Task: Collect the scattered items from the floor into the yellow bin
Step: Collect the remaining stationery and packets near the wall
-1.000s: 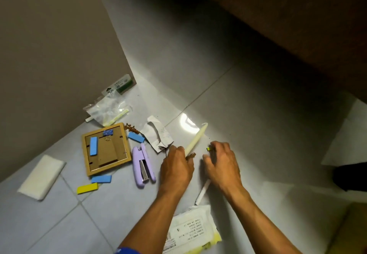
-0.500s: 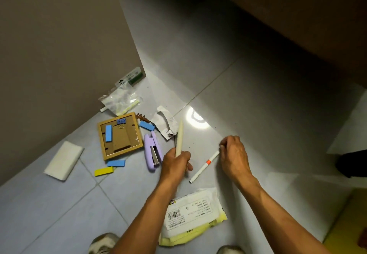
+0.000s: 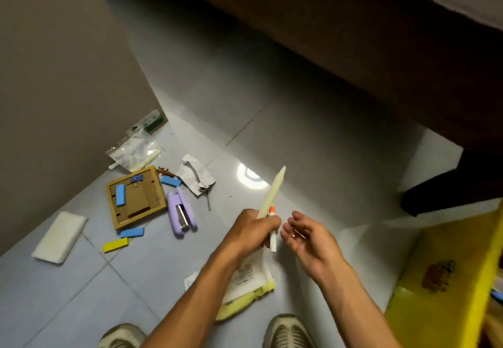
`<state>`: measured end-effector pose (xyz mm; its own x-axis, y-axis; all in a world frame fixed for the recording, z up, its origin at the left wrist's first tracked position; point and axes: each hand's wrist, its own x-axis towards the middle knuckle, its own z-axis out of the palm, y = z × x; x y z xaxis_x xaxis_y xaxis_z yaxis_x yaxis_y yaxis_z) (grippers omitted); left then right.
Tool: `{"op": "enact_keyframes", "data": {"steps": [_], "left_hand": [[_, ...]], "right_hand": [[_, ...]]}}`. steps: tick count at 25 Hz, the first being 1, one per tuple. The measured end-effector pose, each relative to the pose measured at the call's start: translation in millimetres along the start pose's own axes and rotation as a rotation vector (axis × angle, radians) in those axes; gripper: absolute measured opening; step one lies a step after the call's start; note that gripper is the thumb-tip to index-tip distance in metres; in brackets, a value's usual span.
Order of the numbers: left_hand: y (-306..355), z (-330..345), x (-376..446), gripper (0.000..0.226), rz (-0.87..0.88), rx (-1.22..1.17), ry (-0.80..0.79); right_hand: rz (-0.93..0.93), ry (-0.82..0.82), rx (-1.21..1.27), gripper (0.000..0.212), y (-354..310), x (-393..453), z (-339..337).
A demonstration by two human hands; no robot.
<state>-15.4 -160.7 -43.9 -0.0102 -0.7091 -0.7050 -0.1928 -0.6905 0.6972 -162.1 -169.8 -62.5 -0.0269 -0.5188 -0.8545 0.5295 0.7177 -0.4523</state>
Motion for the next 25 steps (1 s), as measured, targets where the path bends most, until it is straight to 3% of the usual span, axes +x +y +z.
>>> {"op": "enact_keyframes", "data": {"steps": [4, 8, 12, 15, 17, 19, 22, 25], "left_hand": [[74.2, 92.9, -72.1, 0.02, 0.187, -0.141, -0.301], [123.2, 217.0, -128.2, 0.016, 0.167, -0.12, -0.421], [140.6, 294.0, -149.1, 0.024, 0.026, -0.145, -0.623], [127.7, 287.0, -137.7, 0.034, 0.11, 0.057, -0.448], [119.1, 253.4, -127.4, 0.025, 0.18, -0.035, -0.28], [109.0, 201.7, -119.2, 0.017, 0.194, -0.159, -0.114], [79.8, 120.4, -98.3, 0.03, 0.171, -0.233, 0.126], [33.3, 36.5, -73.8, 0.027, 0.102, -0.258, 0.32]], "right_hand": [[-0.229, -0.074, 0.194, 0.023, -38.5, -110.4, -70.6], [-0.627, 0.252, 0.276, 0.018, -86.9, -184.0, -177.7], [-0.674, 0.418, 0.082, 0.028, -115.5, -203.9, -237.5], [-0.72, 0.416, -0.054, 0.034, -112.7, -196.7, -237.0], [-0.752, 0.373, -0.166, 0.035, -103.0, -181.9, -208.7], [-0.747, 0.246, -0.373, 0.032, -84.5, -163.4, -157.7], [-0.65, -0.049, -0.597, 0.026, -47.4, -142.1, -68.2], [-0.548, -0.224, -0.829, 0.026, -4.2, -111.1, -0.2]]}}
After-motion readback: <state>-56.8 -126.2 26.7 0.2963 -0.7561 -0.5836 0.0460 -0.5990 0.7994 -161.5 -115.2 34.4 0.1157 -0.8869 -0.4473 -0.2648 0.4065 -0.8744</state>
